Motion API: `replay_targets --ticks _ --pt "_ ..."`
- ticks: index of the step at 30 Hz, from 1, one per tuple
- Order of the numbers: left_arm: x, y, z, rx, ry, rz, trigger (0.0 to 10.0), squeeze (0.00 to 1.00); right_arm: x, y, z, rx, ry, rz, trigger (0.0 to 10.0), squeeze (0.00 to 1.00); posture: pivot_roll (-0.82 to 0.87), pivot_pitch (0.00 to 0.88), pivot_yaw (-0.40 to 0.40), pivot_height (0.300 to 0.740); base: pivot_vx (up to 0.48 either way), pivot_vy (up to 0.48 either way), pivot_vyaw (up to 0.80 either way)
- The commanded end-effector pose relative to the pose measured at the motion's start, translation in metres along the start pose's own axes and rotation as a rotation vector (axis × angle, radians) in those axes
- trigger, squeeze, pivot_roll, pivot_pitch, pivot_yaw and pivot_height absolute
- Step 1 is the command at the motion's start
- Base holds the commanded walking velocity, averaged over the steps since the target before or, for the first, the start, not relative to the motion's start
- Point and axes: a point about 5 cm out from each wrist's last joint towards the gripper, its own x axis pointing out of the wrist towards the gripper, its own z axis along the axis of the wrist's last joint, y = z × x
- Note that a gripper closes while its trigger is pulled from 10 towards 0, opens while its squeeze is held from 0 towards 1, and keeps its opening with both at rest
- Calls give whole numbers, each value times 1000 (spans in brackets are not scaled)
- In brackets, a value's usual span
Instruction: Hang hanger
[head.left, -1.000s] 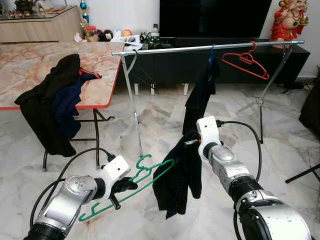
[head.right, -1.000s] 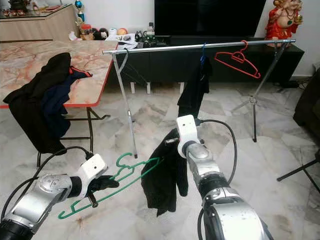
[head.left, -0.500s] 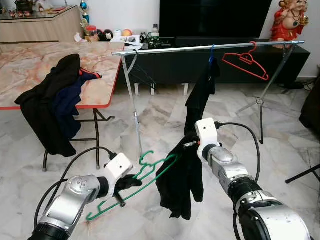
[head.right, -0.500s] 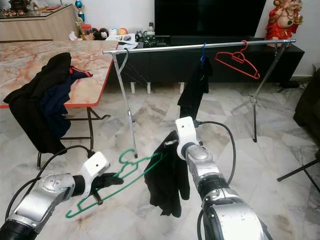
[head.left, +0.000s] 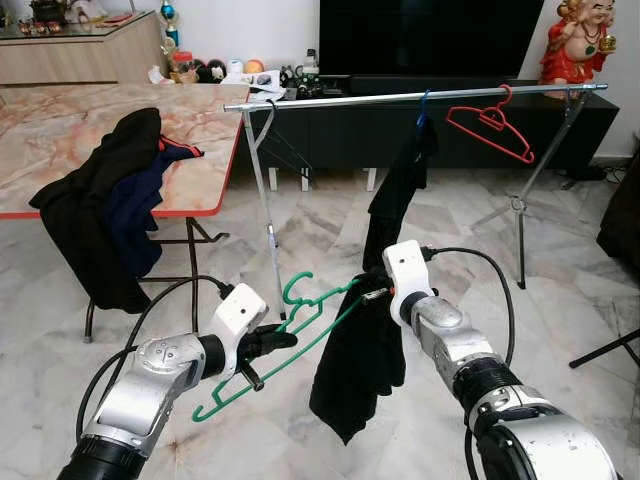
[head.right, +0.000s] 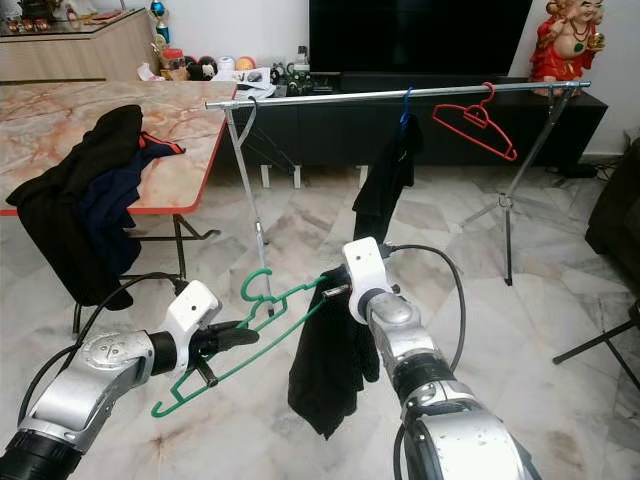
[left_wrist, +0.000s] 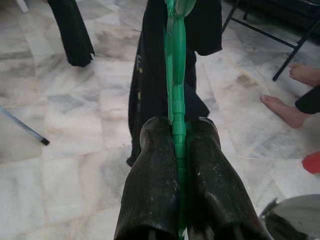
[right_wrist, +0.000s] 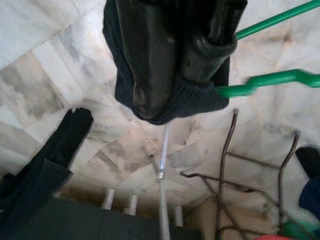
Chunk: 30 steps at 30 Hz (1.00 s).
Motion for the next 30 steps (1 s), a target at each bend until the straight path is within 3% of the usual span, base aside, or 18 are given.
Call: replay_targets --ticks 1,3,6,10,13,16,21,28,30 --pt "-1 -2 0 2 14 -18 10000 0 0 3 14 -88 -57 48 10000 0 152 0 -17 740 0 0 0" --pt "-1 -6 0 -13 11 -51 10000 0 -2 5 15 -214 -59 113 10000 0 152 0 -17 740 0 0 0" --pt "-2 -9 -2 -15 17 -79 10000 0 -5 3 17 -277 -76 140 10000 0 152 0 -17 740 0 0 0" --pt "-2 -12 -2 -33 10 -110 10000 0 -9 -5 22 -316 -121 146 10000 0 146 0 -18 740 0 0 0" --pt "-2 -15 0 -57 -8 -137 10000 0 -16 -1 29 -369 -219 240 10000 0 148 0 -18 740 0 0 0" --pt "-3 -16 0 -58 -5 -151 10000 0 -19 -1 32 -391 -250 265 10000 0 147 0 -17 740 0 0 0" --pt "-1 -17 -3 -57 1 -140 10000 0 -33 27 33 -397 -354 561 10000 0 144 0 -18 740 0 0 0" --pt "-1 -17 -3 -57 1 -140 10000 0 -33 27 33 -397 -354 561 10000 0 144 0 -18 740 0 0 0" --pt "1 -15 -2 -65 -16 -117 10000 0 -32 14 17 -442 -275 470 10000 0 143 0 -16 740 0 0 0"
